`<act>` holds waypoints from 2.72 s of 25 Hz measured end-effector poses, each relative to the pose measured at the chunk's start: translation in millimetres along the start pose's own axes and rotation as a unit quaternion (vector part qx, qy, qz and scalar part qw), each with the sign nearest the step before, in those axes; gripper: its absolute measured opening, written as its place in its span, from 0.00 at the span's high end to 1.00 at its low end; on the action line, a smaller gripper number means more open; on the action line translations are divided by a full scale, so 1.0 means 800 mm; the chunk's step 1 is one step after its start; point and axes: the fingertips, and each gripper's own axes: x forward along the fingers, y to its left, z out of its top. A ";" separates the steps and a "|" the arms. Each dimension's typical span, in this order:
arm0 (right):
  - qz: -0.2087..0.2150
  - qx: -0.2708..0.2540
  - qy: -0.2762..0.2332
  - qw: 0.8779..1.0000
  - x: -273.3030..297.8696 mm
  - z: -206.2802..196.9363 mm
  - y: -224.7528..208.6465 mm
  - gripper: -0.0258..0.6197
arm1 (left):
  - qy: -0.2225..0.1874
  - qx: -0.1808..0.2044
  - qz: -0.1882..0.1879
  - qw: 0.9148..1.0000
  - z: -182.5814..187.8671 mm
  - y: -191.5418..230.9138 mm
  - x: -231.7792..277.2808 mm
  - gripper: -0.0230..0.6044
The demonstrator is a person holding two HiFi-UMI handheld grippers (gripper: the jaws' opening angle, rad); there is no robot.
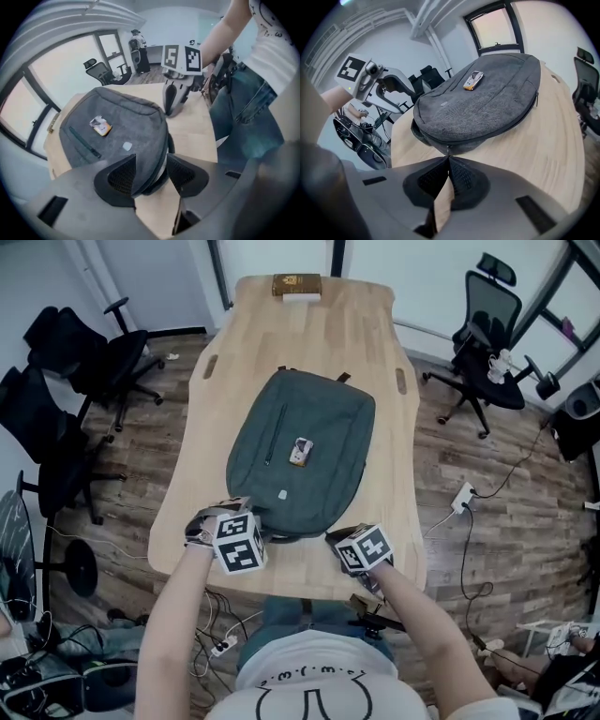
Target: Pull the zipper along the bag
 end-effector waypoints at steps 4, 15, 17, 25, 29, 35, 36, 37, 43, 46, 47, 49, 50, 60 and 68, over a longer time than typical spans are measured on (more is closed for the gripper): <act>-0.005 0.008 -0.003 1.000 0.002 0.001 0.003 0.88 | -0.006 0.000 -0.059 0.998 0.029 -0.032 0.037 0.66; -0.012 0.001 -0.014 1.000 -0.012 0.001 0.000 0.88 | 0.042 -0.003 -0.054 0.998 0.026 -0.022 0.073 0.82; -0.027 -0.034 -0.001 0.999 -0.016 0.001 -0.004 0.88 | 0.035 -0.014 -0.052 0.998 0.027 -0.020 0.073 0.82; -0.121 -0.125 0.027 0.984 -0.024 -0.004 -0.050 0.87 | 0.010 -0.041 -0.034 0.999 0.025 -0.022 0.074 0.83; -0.149 -0.143 0.045 0.977 -0.036 0.004 -0.085 0.86 | 0.020 -0.045 -0.041 0.998 0.025 -0.022 0.075 0.83; -0.197 -0.178 0.063 0.962 -0.044 0.023 -0.132 0.86 | 0.031 -0.044 -0.054 0.997 0.024 -0.022 0.075 0.84; -0.205 -0.186 0.064 0.959 -0.044 0.027 -0.140 0.86 | 0.033 -0.042 -0.055 0.997 0.023 -0.022 0.075 0.84; -0.211 -0.191 0.065 0.957 -0.043 0.029 -0.148 0.86 | 0.035 -0.040 -0.056 0.997 0.023 -0.023 0.075 0.84; -0.225 -0.187 0.066 0.954 -0.048 0.050 -0.190 0.86 | 0.034 -0.044 -0.065 0.996 0.030 -0.026 0.077 0.84; -0.233 -0.184 0.063 0.953 -0.049 0.064 -0.208 0.86 | 0.038 -0.043 -0.073 0.996 0.032 -0.026 0.078 0.84; -0.235 -0.183 0.061 0.953 -0.050 0.068 -0.215 0.86 | 0.039 -0.041 -0.076 0.996 0.033 -0.026 0.079 0.84; -0.239 -0.181 0.055 0.952 -0.050 0.078 -0.227 0.86 | 0.039 -0.039 -0.080 0.995 0.034 -0.027 0.079 0.84; -0.240 -0.178 0.052 0.953 -0.049 0.083 -0.233 0.86 | 0.039 -0.040 -0.082 0.995 0.034 -0.028 0.079 0.84; -0.253 -0.130 0.015 0.959 -0.043 0.119 -0.268 0.85 | 0.028 -0.050 -0.086 0.995 0.056 -0.027 0.089 0.84; -0.249 -0.088 -0.010 0.964 -0.041 0.129 -0.282 0.82 | 0.019 -0.061 -0.082 0.995 0.065 -0.025 0.093 0.84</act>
